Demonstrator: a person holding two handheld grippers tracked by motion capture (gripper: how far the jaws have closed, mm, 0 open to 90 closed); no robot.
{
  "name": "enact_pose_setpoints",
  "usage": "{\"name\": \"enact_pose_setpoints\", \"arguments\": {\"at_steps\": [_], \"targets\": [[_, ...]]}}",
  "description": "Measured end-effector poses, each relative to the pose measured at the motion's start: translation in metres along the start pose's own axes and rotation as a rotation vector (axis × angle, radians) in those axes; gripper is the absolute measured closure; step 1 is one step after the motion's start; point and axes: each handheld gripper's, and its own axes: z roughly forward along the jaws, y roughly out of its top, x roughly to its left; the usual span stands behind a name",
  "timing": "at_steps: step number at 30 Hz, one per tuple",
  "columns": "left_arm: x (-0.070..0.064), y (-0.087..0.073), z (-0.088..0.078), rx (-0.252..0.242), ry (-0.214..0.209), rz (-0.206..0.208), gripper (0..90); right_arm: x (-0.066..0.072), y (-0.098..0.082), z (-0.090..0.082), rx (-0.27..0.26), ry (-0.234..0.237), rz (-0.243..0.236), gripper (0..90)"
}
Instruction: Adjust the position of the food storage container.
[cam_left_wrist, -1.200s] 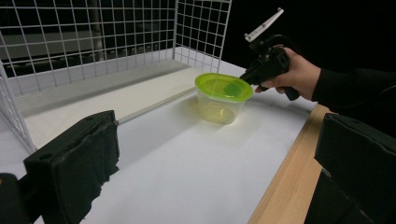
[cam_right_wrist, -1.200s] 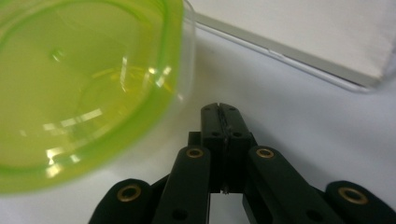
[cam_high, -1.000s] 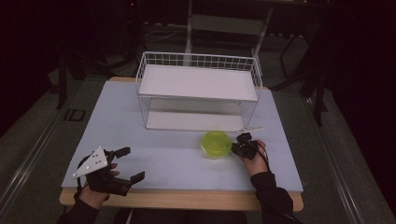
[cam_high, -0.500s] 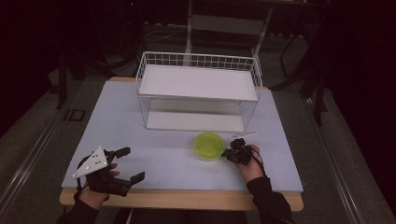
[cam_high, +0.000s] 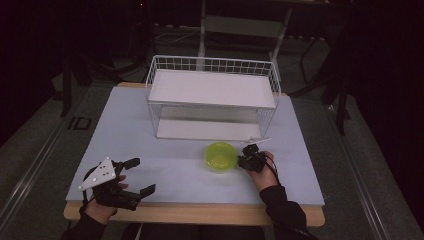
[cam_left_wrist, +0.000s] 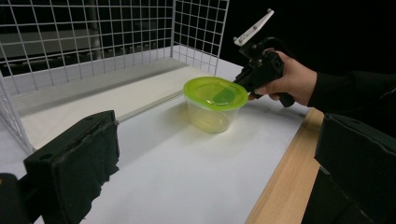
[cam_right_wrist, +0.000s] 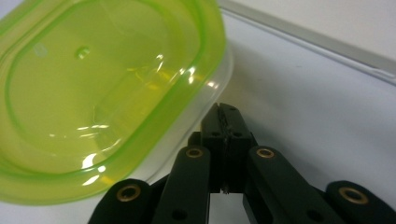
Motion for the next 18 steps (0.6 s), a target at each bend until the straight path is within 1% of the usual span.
{"name": "enact_pose_setpoints", "arguments": {"at_steps": [2, 4, 7, 8, 10, 12, 15, 16, 17, 18], "targets": [[0.0, 0.0, 0.0, 0.001, -0.001, 0.0, 0.6, 0.004, 0.001, 0.004, 0.01, 0.008, -0.013, 89.7], [0.0, 0.0, 0.0, 0.002, -0.002, -0.001, 0.6, 0.007, 0.002, 0.007, 0.01, 0.019, -0.005, 89.7], [0.0, 0.0, 0.001, 0.004, -0.004, -0.001, 0.6, 0.01, 0.003, 0.008, 0.014, 0.023, -0.013, 89.7], [0.0, 0.0, 0.001, 0.005, -0.005, -0.001, 0.6, 0.015, 0.004, 0.011, 0.017, 0.029, -0.021, 89.7], [0.0, 0.0, 0.0, 0.007, -0.005, 0.003, 0.6, 0.017, 0.004, 0.012, 0.014, 0.037, -0.02, 89.7], [-0.001, 0.0, 0.001, 0.008, -0.005, 0.004, 0.6, 0.025, 0.004, 0.014, 0.018, 0.051, -0.03, 89.7], [-0.001, 0.0, 0.001, 0.009, -0.006, 0.004, 0.6, 0.031, 0.005, 0.016, 0.023, 0.063, -0.039, 89.7], [-0.001, 0.0, 0.001, 0.009, -0.006, 0.004, 0.6, 0.033, 0.005, 0.016, 0.022, 0.066, -0.05, 89.7], [-0.001, 0.0, 0.001, 0.009, -0.007, 0.004, 0.6, 0.033, 0.005, 0.016, 0.022, 0.066, -0.05, 89.7], [-0.001, 0.0, 0.001, 0.009, -0.006, 0.005, 0.6, 0.037, 0.006, 0.018, 0.028, 0.076, -0.055, 89.7]]}}
